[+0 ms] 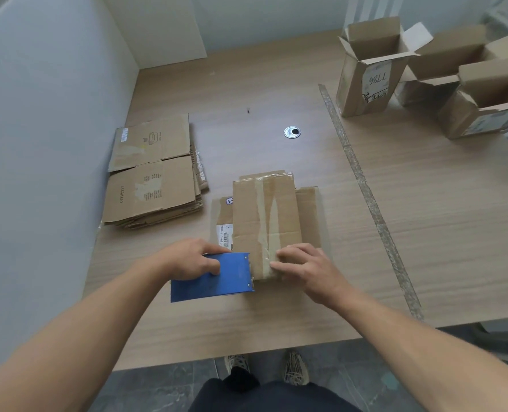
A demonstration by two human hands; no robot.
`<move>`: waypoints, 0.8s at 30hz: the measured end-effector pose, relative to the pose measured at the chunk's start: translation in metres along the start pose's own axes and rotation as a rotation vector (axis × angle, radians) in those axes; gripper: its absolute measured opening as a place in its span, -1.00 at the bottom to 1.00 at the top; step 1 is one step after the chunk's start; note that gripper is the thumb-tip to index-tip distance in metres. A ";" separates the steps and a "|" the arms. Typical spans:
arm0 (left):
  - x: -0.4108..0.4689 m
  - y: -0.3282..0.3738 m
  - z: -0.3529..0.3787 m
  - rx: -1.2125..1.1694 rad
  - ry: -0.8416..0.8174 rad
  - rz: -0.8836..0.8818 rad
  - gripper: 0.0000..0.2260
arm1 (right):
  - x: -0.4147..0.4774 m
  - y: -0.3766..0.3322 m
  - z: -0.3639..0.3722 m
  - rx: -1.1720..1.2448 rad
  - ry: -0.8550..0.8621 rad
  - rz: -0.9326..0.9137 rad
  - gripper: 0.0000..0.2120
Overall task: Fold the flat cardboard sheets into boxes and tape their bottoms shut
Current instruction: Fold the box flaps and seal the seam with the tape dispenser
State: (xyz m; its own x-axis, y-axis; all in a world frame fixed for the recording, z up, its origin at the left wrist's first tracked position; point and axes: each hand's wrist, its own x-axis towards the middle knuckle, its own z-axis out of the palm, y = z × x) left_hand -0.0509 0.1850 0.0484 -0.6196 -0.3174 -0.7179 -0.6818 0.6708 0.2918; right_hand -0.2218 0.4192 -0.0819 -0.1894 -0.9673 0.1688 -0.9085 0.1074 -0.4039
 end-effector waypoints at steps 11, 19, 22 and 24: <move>-0.014 -0.050 -0.009 -0.102 -0.040 0.062 -0.52 | -0.003 0.015 0.015 -0.028 0.024 -0.085 -0.29; 0.001 -0.069 0.001 -0.140 -0.061 0.037 -0.53 | -0.003 0.016 0.019 -0.035 0.052 -0.077 -0.27; 0.008 -0.064 0.007 -0.130 -0.046 0.057 -0.51 | -0.004 0.016 0.020 -0.044 0.040 -0.064 -0.26; 0.010 -0.059 0.009 -0.090 -0.013 0.063 -0.50 | -0.004 0.015 0.018 -0.057 0.032 -0.069 -0.26</move>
State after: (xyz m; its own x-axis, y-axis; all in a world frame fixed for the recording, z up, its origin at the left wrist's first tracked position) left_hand -0.0131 0.1480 0.0180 -0.6577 -0.2669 -0.7044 -0.6741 0.6259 0.3923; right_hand -0.2275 0.4205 -0.1048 -0.1369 -0.9651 0.2234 -0.9394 0.0550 -0.3383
